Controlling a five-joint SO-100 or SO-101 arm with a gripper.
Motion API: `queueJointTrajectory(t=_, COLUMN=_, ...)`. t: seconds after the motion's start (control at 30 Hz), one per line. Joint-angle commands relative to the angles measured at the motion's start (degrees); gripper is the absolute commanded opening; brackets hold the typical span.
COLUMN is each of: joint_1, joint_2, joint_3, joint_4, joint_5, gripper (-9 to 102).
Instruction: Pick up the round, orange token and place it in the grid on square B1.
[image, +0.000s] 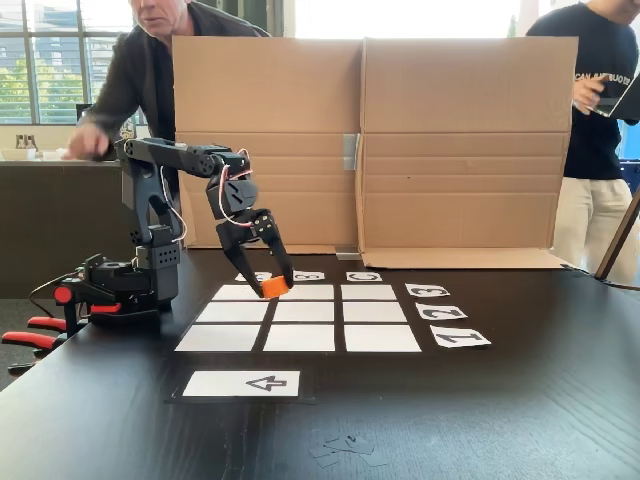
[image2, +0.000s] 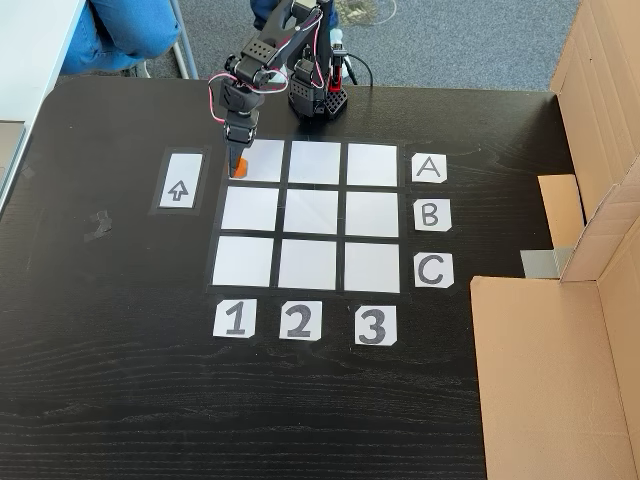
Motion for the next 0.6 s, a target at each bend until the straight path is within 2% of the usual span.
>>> queueJointTrajectory(t=0.0, joint_1=-0.88, joint_2=-2.29, joint_3=-4.04, joint_4=-0.7, joint_5=0.88, gripper=0)
queueJointTrajectory(t=0.57, joint_1=-4.66, joint_2=-16.7, joint_3=-12.3, joint_4=-2.37, joint_5=2.9, gripper=0)
